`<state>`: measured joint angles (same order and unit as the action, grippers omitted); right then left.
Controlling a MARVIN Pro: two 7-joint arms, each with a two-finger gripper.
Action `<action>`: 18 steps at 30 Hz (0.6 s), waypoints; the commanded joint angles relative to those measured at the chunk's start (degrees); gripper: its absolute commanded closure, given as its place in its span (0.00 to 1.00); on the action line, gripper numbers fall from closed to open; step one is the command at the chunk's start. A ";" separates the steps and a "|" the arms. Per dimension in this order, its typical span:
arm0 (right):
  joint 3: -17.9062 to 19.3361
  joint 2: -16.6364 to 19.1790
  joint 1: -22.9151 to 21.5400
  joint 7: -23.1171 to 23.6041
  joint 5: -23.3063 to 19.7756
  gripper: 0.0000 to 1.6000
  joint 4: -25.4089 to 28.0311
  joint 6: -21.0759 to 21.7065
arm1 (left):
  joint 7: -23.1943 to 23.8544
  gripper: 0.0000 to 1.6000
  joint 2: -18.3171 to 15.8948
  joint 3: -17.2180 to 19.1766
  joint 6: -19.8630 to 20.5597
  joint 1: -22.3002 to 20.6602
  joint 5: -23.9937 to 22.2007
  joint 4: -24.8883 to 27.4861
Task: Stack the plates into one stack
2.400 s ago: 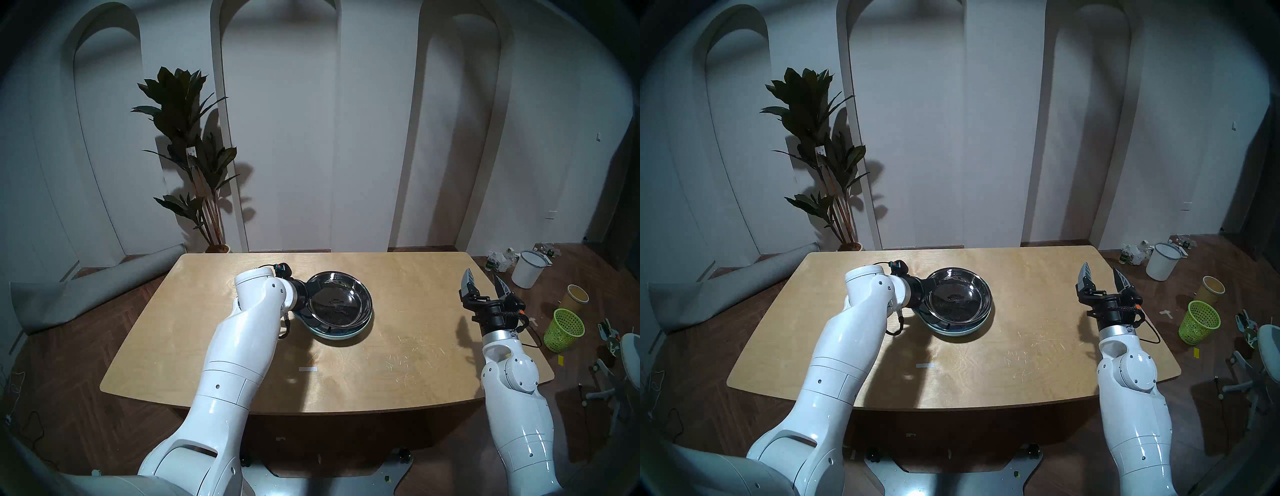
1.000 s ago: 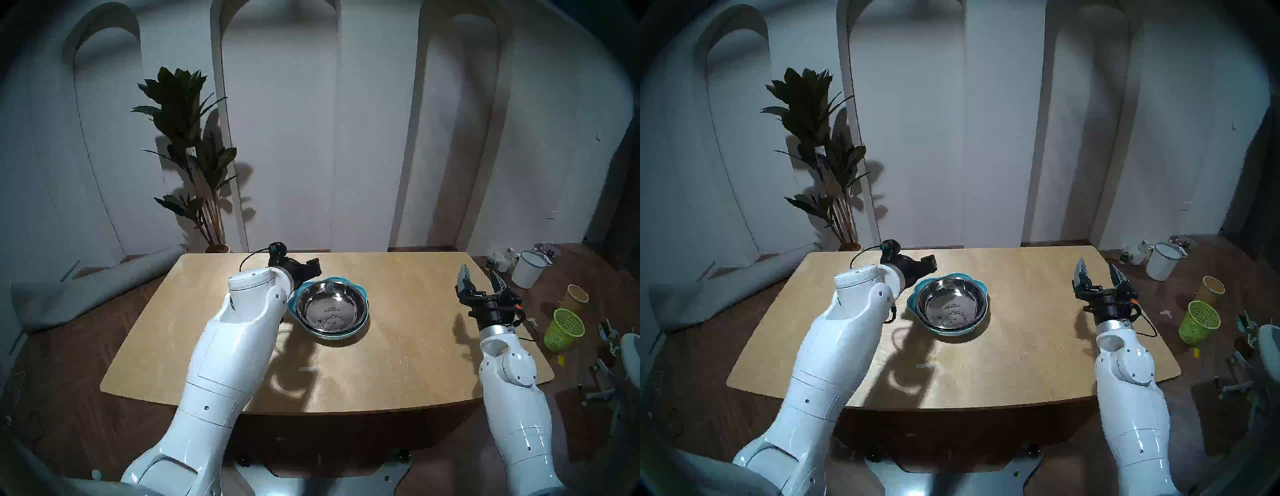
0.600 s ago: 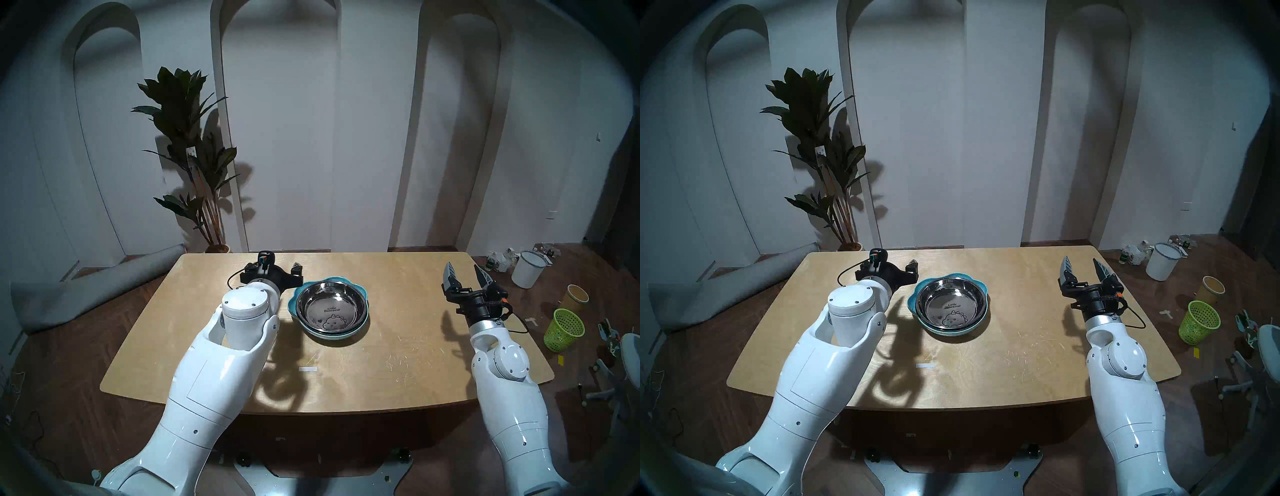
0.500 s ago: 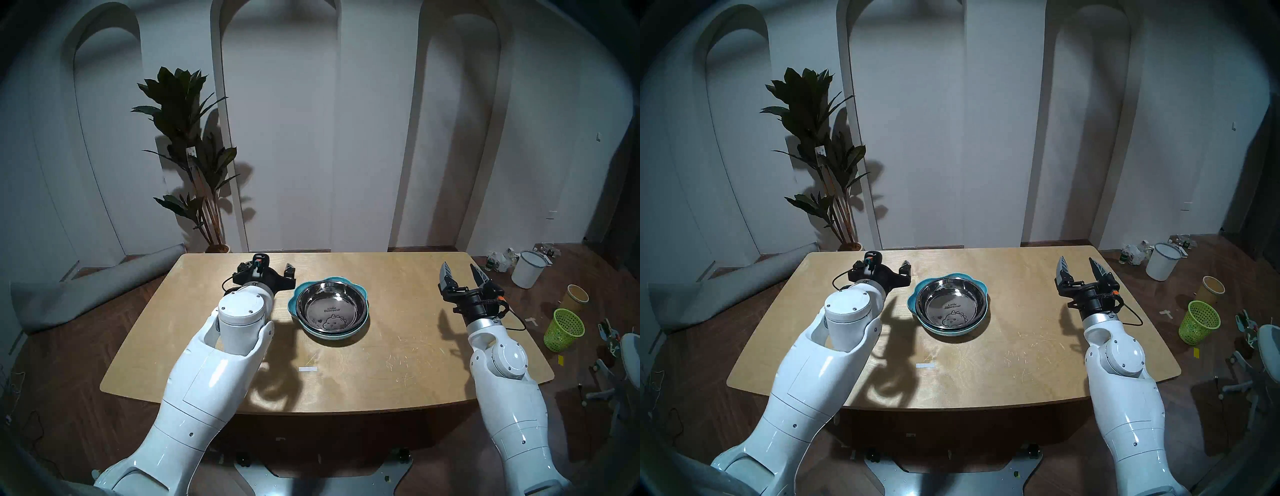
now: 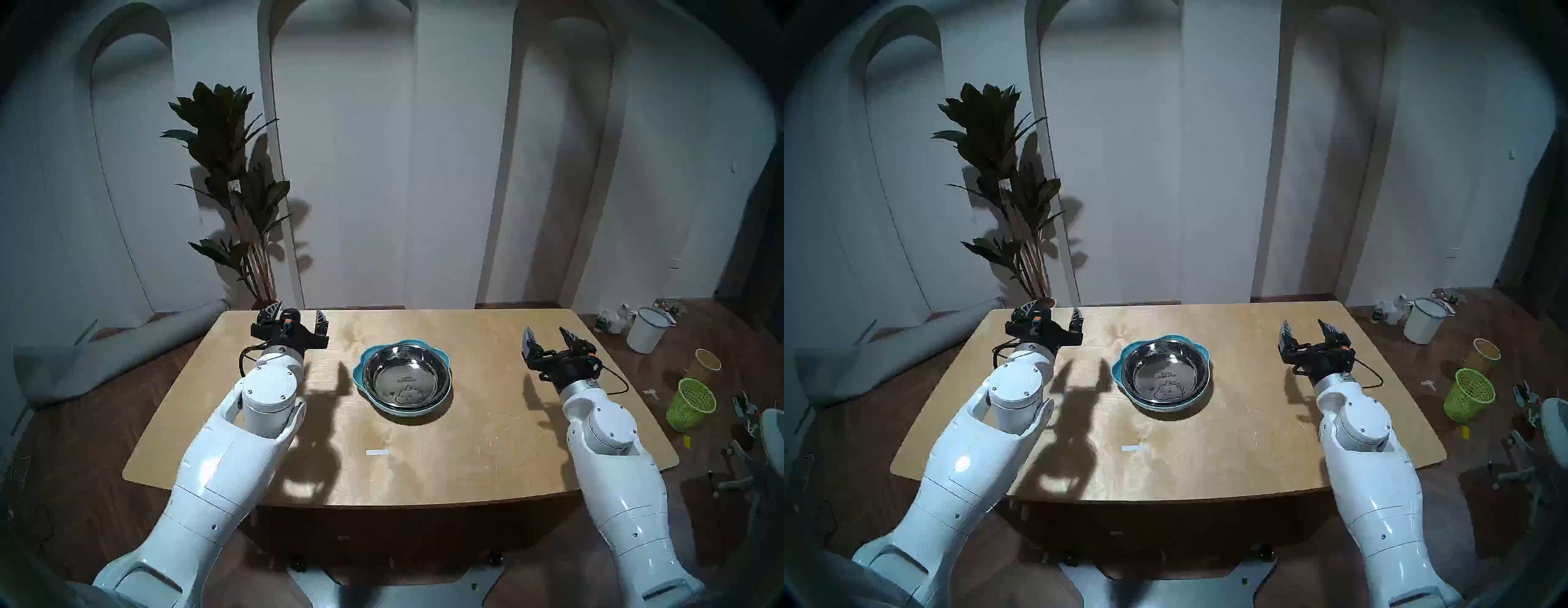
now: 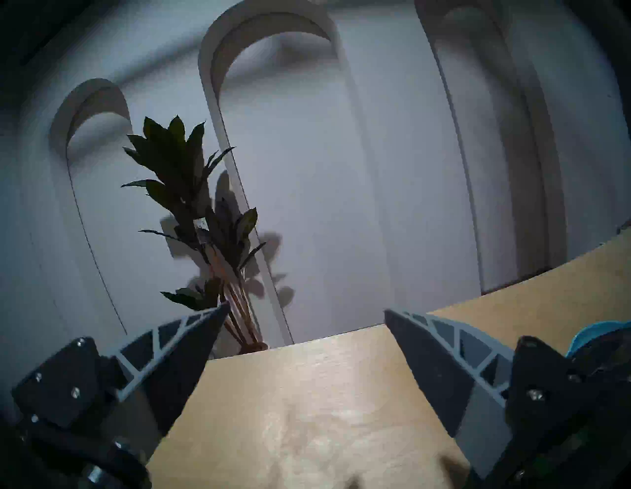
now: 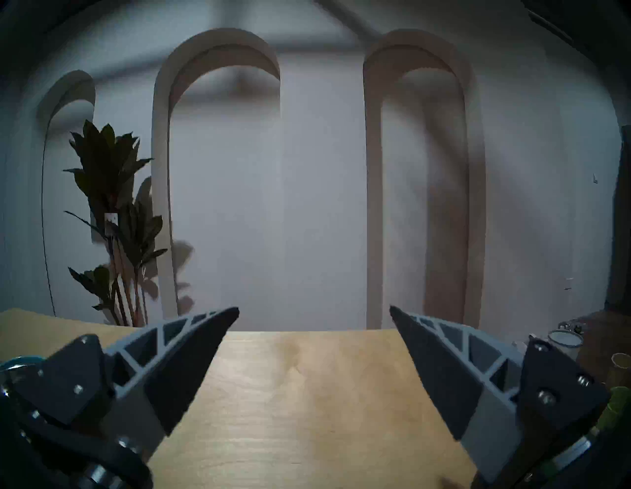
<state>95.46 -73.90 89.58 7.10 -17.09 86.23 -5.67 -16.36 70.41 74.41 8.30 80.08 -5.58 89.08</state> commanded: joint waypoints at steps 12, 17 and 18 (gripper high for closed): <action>-1.43 -1.23 -2.77 -5.30 2.97 0.00 2.70 3.03 | 3.63 0.00 0.82 0.71 -16.14 -4.98 -0.85 -8.10; -1.48 -1.33 -2.78 -5.74 3.22 0.00 2.85 3.37 | 3.95 0.00 1.02 0.75 -18.22 -5.29 -0.74 -9.15; -1.49 -1.35 -2.78 -5.81 3.27 0.00 2.87 3.42 | 4.00 0.00 1.06 0.77 -18.53 -5.33 -0.70 -9.31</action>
<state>93.66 -75.16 87.77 1.77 -13.92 87.39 -1.74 -12.51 71.28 74.97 -6.77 77.17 -6.71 79.43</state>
